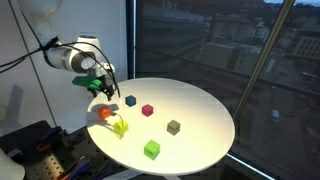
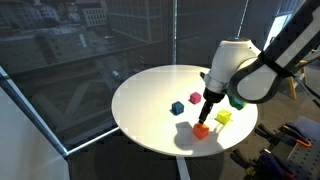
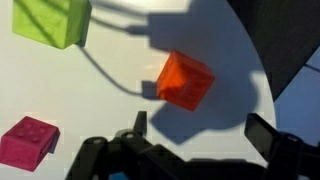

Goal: Put the orange toy block on top of the light green toy block

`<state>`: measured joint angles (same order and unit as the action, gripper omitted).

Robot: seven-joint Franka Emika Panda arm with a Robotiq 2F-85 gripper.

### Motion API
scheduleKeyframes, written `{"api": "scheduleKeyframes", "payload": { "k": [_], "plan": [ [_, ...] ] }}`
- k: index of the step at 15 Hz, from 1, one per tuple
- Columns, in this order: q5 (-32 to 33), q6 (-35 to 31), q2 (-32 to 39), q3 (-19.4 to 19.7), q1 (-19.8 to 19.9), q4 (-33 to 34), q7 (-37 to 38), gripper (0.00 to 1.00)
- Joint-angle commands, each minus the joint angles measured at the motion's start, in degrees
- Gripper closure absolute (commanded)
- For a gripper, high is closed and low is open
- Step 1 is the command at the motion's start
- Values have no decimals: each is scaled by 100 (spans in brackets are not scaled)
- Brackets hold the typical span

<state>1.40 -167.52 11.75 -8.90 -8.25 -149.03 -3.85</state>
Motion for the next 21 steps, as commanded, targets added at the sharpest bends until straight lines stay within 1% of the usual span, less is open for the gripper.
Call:
{"api": "scheduleKeyframes", "payload": {
  "k": [1, 14, 21],
  "plan": [
    [-43, -183, 98, -71, 117, -38, -151, 0],
    [15, -292, 486, -38, 273, 31, -206, 0],
    [150, -222, 623, 74, 167, 124, -103, 0]
  ]
}}
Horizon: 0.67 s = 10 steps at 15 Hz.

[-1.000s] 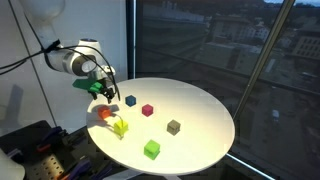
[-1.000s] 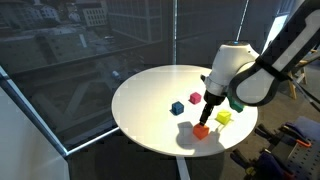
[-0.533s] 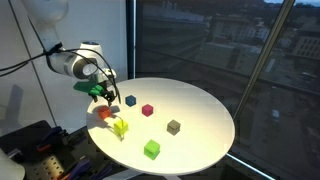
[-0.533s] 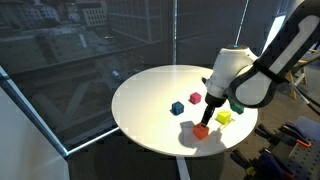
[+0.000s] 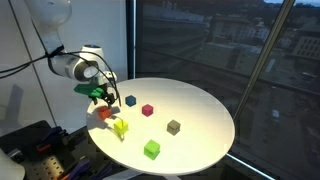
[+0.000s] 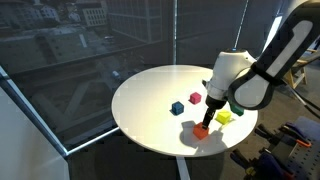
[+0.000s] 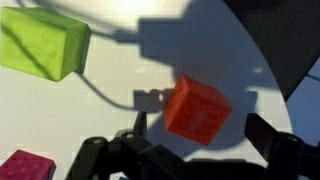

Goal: Put the orange toy block on top of the light green toy block

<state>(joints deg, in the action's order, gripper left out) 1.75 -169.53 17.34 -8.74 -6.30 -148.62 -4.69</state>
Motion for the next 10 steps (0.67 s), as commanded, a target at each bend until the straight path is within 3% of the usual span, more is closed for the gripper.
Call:
{"api": "scheduleKeyframes", "payload": {
  "k": [1, 10],
  "plan": [
    [123, -17, 78, 64, -36, 97, -13, 0],
    [218, 62, 350, 164, -128, 413, 32, 0]
  ]
}}
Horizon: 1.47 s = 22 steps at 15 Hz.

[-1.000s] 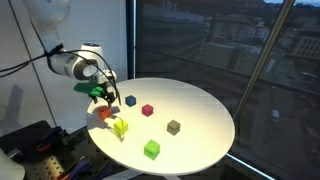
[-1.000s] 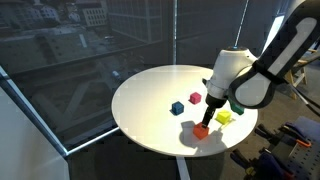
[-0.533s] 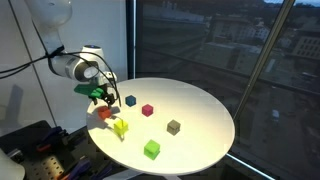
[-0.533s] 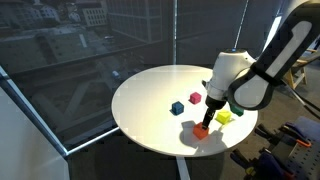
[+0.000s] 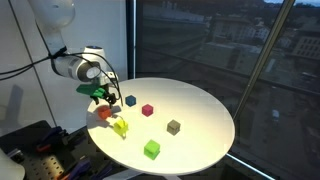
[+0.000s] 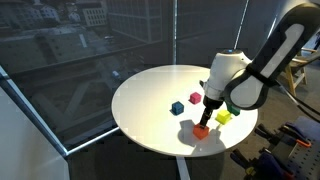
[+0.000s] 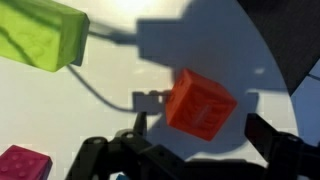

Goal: Put the orange toy block on top of the light green toy block

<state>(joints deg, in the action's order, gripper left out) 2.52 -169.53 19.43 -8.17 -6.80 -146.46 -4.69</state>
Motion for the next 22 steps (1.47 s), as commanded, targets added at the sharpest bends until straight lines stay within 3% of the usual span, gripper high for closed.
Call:
{"api": "scheduleKeyframes", "payload": {
  "k": [1, 14, 15, 17, 20, 21, 22],
  "plan": [
    [152, 66, 189, 118, -91, 237, 38, 0],
    [166, 77, 623, 196, -192, 525, 29, 3],
    [156, 79, 637, 177, -173, 534, 14, 26],
    [154, 83, 631, 170, -170, 538, 10, 30],
    [149, 87, 630, 153, -165, 557, -2, 54],
    [147, 93, 628, 155, -159, 567, -5, 18],
    [167, 93, 615, 195, -190, 568, 17, 11]
  ]
}}
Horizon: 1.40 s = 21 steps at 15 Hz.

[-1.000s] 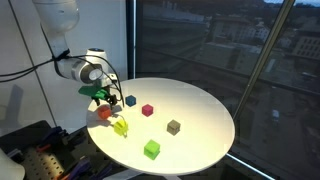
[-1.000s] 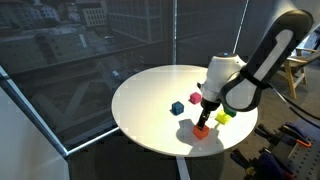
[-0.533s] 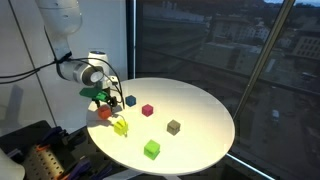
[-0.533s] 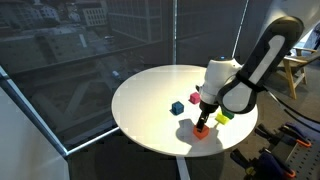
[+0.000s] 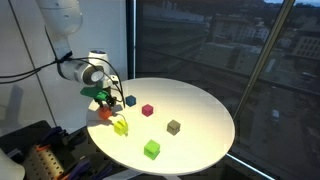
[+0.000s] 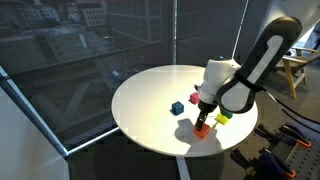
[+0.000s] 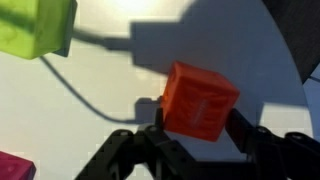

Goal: Put the orange toy block on top of the light green toy block

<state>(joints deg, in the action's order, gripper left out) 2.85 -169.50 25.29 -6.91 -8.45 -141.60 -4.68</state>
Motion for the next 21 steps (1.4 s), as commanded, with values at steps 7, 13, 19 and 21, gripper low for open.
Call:
{"api": "scheduleKeyframes", "payload": {
  "k": [7, 13, 19, 21],
  "plan": [
    [104, 108, 46, 39, 25, 83, -11, 0],
    [112, 103, 51, 60, 22, 83, -10, 44],
    [128, 303, -41, 96, -21, 86, 25, 69],
    [121, 501, -107, 96, -27, 109, 45, 70]
  ]
}}
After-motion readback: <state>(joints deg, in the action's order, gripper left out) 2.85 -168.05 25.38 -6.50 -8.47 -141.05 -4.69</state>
